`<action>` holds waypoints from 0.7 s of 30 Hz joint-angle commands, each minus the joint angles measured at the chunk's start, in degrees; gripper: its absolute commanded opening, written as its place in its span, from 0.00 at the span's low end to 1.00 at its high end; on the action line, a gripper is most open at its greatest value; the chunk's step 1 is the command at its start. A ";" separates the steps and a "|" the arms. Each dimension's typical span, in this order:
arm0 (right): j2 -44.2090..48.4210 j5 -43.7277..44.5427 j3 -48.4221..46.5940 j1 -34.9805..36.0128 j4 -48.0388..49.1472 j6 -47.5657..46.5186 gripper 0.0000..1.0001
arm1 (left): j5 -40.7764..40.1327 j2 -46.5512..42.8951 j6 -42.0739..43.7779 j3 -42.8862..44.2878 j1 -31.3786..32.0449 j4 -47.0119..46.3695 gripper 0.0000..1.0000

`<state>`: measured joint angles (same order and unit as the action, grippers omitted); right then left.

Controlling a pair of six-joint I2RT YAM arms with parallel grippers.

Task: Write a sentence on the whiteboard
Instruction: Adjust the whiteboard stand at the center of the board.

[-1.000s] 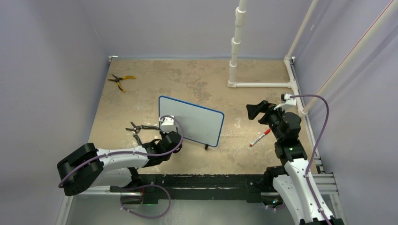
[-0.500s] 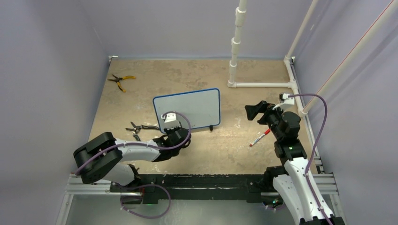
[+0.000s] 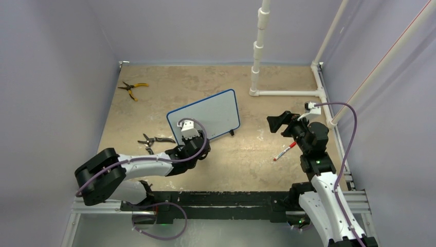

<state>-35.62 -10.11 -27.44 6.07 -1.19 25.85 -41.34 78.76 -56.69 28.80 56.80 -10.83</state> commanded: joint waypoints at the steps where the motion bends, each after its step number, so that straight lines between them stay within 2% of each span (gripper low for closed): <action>1: 0.10 -1.38 -2.62 0.17 2.25 -1.13 0.99 | 4.86 -6.49 3.01 0.64 0.61 1.71 0.43; 6: 0.05 -1.69 -2.66 0.17 2.09 -1.69 0.99 | 11.13 -15.13 8.40 0.72 0.69 7.89 0.56; 9: 0.08 -1.67 -2.76 0.10 2.01 -2.00 0.99 | 12.07 -20.61 11.07 3.57 0.73 17.79 0.64; 15: 0.11 -2.57 -2.53 0.17 2.57 -2.20 0.99 | 6.90 -26.96 14.58 14.35 0.55 37.26 0.79; 21: 0.15 -2.98 -2.79 0.16 2.60 -2.29 0.99 | 0.02 -28.40 15.55 22.49 -0.33 47.87 0.91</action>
<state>-35.62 -11.64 -27.44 6.07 -1.08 24.58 -35.40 51.57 -43.55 46.72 57.12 26.46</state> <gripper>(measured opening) 0.984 0.875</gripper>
